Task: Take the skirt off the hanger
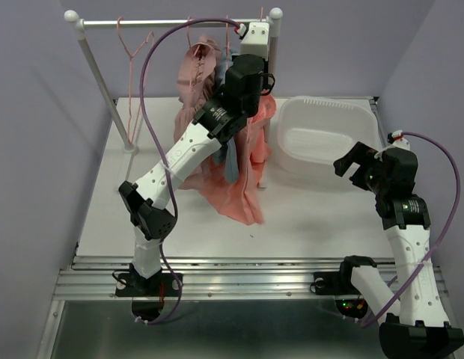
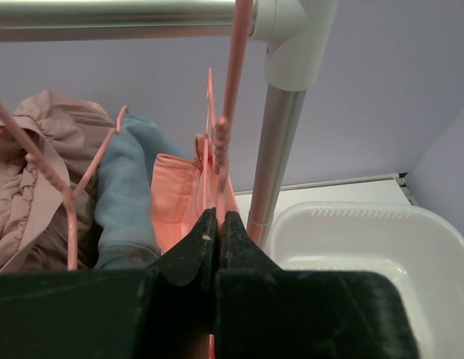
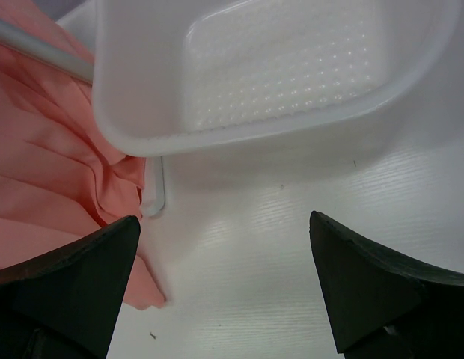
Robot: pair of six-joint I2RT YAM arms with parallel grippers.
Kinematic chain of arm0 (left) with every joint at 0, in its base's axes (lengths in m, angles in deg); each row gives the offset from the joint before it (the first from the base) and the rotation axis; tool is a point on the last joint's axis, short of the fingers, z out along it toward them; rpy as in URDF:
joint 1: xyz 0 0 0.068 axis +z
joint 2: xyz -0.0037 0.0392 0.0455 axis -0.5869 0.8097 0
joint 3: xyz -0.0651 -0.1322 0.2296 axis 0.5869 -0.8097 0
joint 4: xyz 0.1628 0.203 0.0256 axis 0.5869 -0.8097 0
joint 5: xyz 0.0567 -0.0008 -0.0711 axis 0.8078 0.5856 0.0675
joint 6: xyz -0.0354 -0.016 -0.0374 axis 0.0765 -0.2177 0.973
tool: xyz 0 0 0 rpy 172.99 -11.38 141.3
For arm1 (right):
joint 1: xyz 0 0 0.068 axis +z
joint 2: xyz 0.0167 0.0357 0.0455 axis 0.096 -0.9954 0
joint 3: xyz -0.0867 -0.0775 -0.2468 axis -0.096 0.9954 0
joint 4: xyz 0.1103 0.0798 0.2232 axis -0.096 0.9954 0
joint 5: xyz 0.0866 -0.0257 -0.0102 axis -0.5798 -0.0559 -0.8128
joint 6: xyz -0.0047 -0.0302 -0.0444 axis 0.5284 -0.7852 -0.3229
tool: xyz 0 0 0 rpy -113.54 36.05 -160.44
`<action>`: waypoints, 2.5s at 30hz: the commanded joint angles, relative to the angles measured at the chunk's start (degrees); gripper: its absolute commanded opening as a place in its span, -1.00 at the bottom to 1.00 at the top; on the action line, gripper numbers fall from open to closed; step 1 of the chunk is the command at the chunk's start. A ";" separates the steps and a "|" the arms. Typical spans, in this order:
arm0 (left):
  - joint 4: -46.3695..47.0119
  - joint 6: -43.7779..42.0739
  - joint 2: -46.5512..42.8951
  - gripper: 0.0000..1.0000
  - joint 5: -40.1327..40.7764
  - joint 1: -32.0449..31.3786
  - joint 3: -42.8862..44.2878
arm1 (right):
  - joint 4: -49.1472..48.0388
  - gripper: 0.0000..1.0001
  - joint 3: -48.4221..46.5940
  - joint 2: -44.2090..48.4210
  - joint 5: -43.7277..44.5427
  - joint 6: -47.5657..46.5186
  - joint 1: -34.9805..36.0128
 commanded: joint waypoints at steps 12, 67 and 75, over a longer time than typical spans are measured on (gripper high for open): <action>10.91 1.36 -17.43 -1.00 4.43 -1.86 -15.72 | -2.83 1.00 1.02 1.57 -0.19 -0.35 -0.20; 18.11 28.61 -46.53 -1.00 13.39 -14.78 -69.34 | -37.54 1.00 10.60 -10.56 -26.12 -23.54 56.49; 18.03 29.14 -47.67 -1.00 12.86 -14.69 -69.87 | -34.29 1.00 7.79 -9.67 -28.06 -25.57 56.49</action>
